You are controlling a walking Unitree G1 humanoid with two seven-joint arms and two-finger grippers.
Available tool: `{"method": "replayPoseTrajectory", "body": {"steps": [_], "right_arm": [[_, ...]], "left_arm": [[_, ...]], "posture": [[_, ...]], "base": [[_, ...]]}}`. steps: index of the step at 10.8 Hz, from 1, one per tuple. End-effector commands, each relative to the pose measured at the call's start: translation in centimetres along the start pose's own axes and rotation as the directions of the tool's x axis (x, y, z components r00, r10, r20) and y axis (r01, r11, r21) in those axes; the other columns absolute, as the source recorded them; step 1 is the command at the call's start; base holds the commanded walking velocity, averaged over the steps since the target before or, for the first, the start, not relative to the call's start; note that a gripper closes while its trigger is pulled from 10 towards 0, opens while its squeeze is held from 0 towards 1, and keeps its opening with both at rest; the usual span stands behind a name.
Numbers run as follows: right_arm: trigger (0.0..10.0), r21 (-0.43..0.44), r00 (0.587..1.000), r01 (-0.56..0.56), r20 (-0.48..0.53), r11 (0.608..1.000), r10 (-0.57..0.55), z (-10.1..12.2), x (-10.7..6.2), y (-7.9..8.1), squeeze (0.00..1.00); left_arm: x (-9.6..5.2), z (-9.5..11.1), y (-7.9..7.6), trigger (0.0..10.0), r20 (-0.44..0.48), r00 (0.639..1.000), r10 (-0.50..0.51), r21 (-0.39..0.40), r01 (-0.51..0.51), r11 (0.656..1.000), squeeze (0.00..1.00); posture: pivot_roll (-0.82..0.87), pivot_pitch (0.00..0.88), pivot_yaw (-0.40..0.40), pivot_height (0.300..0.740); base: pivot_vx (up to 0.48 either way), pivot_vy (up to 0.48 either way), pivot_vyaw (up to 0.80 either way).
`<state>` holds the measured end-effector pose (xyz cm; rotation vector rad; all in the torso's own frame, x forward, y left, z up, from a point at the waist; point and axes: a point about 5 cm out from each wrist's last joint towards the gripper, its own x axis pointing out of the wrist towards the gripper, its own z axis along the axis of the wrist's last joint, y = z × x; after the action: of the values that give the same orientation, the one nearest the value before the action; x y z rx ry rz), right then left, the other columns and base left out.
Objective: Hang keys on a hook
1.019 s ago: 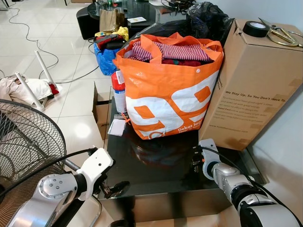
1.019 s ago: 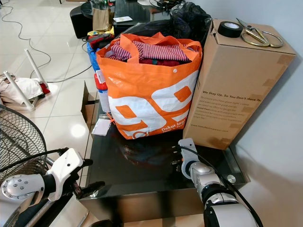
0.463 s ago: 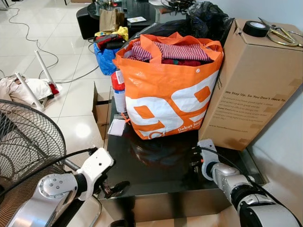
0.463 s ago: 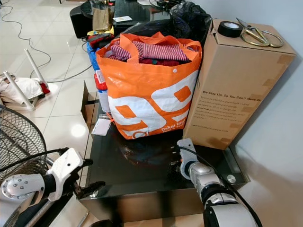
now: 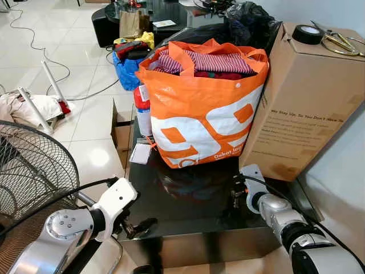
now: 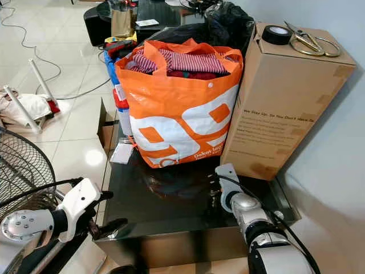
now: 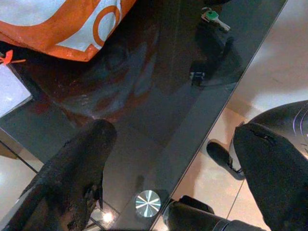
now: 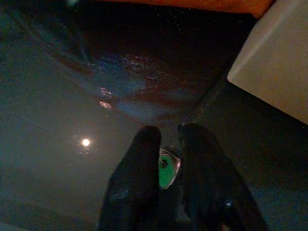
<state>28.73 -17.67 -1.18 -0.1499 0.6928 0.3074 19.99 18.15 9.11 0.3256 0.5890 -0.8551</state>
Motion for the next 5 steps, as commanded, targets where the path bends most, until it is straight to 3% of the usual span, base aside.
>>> {"method": "replayPoseTrajectory", "body": {"steps": [1, 3, 5], "right_arm": [[10.0, -0.045, 1.0, -0.007, 0.013, 0.999, 0.008, 0.51, -0.02, -0.18, 1.0], [10.0, -0.075, 0.998, -0.069, -0.007, 0.995, 0.069, 0.21, -0.01, 0.27, 1.0], [10.0, -0.139, 0.999, -0.037, -0.031, 0.99, 0.033, -0.25, -0.05, 0.16, 1.0]], "left_arm": [[-0.1, -0.22, -0.1, 10.0, -0.011, 1.0, -0.011, 0.005, 0.011, 1.0, 0.0], [-0.09, -0.18, -0.13, 10.0, -0.012, 1.0, -0.013, 0.006, 0.014, 1.0, 0.0], [-0.14, -0.09, -0.23, 10.0, -0.013, 1.0, -0.016, 0.007, 0.016, 1.0, 0.0]], "posture": [[0.05, 0.0, 0.002, 0.74], [0.06, 0.0, 0.002, 0.74], [0.06, 0.0, 0.001, 0.74]], "base": [[0.0, 0.0, 0.0], [0.0, 0.0, 0.0], [0.0, 0.0, 0.0]]}}
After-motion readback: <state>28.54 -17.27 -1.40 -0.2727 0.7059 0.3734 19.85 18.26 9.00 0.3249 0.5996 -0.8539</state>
